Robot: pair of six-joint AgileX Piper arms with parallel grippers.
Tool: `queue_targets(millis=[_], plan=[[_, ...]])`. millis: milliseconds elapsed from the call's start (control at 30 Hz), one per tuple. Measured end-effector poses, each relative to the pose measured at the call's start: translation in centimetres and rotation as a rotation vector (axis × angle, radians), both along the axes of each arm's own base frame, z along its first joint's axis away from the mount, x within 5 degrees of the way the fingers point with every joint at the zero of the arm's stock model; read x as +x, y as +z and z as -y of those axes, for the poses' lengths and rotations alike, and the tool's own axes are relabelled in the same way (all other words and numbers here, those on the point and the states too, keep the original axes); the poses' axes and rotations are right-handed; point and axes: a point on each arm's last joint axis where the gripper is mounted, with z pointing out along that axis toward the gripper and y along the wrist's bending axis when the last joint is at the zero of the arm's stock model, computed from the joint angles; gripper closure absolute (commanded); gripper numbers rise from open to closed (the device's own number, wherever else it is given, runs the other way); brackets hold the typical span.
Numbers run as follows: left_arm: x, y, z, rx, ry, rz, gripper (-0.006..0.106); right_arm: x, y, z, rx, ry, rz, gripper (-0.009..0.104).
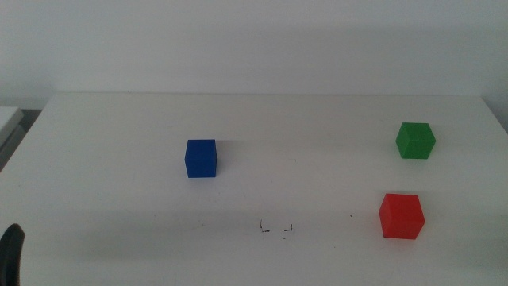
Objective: Stack red cubes first, then green, then blue cubes in a specific spot.
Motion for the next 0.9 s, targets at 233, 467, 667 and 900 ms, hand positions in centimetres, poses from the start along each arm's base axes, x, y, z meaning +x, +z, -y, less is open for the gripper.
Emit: queue_targets(millis=[233,467,667,900], plan=[[0.0,0.0,0.0,0.000,0.000,0.001,0.007,-0.2,0.4,-0.1,0.012,0.006,-0.040,0.002],[0.0,0.0,0.0,0.000,0.000,0.001,0.007,-0.6,6.6,-0.2,0.017,0.022,-0.088,0.002],[0.0,0.0,0.0,0.000,0.000,0.001,0.007,1.0,12.9,-0.3,0.013,0.035,-0.197,0.002],[0.0,0.0,0.0,0.000,0.000,0.001,0.007,4.5,19.5,-0.9,0.062,0.087,-0.456,0.002]])
